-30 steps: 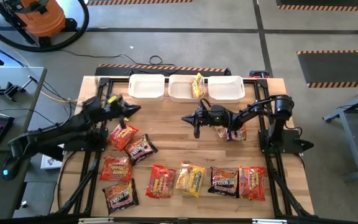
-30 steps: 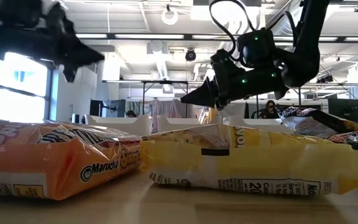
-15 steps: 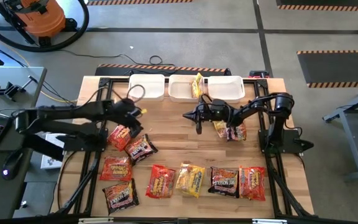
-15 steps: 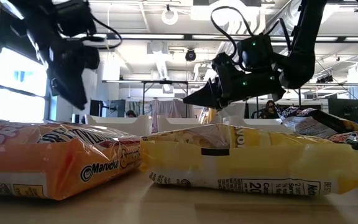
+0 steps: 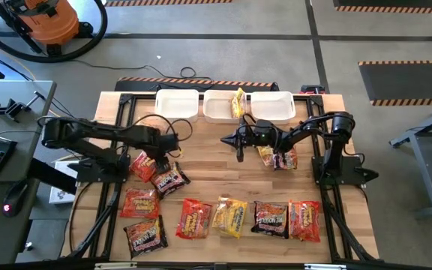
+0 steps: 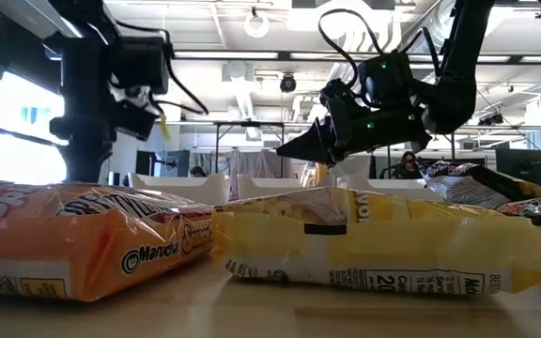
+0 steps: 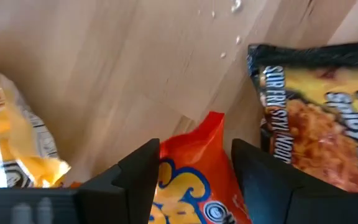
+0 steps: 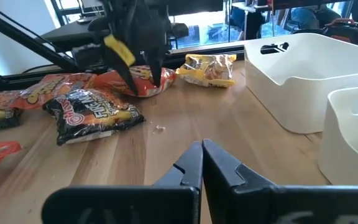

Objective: Sort Maruchan noodles
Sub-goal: Put the orange noodle into the right white bin

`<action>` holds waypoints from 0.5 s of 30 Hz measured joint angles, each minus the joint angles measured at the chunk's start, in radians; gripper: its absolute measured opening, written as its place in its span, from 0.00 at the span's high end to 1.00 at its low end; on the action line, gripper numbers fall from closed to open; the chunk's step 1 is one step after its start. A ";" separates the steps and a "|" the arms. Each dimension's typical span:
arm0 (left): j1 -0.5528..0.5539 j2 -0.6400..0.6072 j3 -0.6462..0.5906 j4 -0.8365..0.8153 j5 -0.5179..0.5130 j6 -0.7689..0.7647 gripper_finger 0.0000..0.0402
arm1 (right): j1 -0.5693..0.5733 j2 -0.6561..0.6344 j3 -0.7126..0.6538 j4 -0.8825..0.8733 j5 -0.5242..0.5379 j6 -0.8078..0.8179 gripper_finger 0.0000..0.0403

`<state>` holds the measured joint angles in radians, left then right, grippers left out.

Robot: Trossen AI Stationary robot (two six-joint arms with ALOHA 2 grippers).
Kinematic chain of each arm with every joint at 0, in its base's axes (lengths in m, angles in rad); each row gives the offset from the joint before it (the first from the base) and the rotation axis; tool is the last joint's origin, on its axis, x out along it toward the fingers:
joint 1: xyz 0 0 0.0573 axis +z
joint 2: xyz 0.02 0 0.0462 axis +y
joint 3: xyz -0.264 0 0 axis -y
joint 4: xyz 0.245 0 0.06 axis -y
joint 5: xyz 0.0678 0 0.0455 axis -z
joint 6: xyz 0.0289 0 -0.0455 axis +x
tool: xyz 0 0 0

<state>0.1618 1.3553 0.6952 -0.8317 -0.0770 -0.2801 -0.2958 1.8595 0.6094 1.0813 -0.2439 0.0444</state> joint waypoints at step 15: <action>0.054 0.069 0.000 0.045 0.063 0.066 0.98 | 0.000 0.000 0.000 0.000 0.005 0.032 1.00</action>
<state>0.2159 1.4241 0.6956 -0.7865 -0.0142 -0.2141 -0.2958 1.8595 0.6098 1.0813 -0.2391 0.0763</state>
